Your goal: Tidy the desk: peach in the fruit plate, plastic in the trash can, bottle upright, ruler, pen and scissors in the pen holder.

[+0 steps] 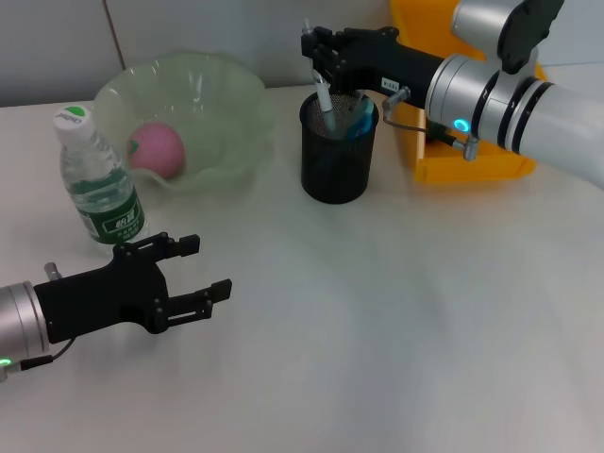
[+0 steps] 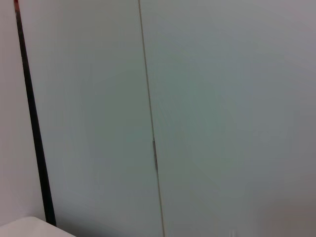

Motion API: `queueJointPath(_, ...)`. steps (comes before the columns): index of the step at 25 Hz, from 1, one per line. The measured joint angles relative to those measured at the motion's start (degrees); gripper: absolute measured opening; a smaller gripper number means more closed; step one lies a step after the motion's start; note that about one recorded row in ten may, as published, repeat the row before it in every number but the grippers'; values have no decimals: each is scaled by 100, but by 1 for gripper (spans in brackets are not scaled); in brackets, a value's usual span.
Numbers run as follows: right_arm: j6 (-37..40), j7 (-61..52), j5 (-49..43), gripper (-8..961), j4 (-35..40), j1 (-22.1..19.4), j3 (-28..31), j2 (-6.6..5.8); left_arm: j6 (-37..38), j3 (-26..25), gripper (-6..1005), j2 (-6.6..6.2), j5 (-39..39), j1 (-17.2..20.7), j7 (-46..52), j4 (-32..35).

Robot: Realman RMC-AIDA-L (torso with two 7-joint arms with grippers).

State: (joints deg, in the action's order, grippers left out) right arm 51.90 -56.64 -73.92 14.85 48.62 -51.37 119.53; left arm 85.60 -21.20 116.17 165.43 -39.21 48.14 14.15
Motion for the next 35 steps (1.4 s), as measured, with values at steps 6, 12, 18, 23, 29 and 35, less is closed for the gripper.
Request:
queueJointPath(6,4,-123,1,276,26,15,6,0,0,2,797,-20,-18,10,18,0)
queueJointPath(12,11,-168,1,467,50,26,12,0,0,2,797,-39,-19,5,63,1)
queueJointPath(18,274,-391,-18,620,135,-49,-8,-22,1,67,797,-36,-19,-6,107,9)
queueJointPath(23,914,-1157,-37,700,885,-558,-99,-31,41,126,797,-53,-21,-49,327,39)
queueJointPath(29,2544,-1934,-200,795,1927,-1397,-218,-140,396,110,797,-83,-30,26,543,63)
queueJointPath(35,3832,-2935,-1393,792,2031,-1574,-189,-658,854,106,797,-171,-38,107,800,62)
